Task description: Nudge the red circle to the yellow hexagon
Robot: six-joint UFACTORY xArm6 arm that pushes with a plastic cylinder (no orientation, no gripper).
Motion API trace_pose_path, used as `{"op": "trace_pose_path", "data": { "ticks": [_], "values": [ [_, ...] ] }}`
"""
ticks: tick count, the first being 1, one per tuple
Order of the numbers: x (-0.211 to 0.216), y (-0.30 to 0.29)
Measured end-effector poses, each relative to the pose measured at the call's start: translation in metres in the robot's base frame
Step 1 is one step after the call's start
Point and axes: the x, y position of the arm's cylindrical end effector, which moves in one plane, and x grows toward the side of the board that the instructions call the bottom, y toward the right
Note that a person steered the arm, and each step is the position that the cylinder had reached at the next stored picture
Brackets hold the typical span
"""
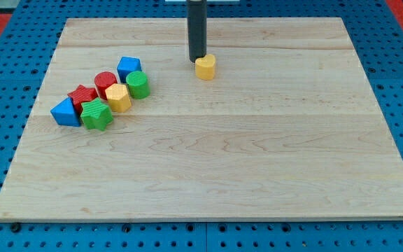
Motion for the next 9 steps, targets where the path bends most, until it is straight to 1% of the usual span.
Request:
{"op": "trace_pose_path", "data": {
  "ticks": [1,2,3,4,5,6,7,9],
  "values": [
    [-0.001,0.000],
    [-0.025,-0.034],
    [-0.043,-0.080],
    [-0.045,-0.120],
    [-0.037,-0.148],
    [-0.006,-0.152],
    [0.011,-0.152],
    [0.027,-0.166]
  ]
}}
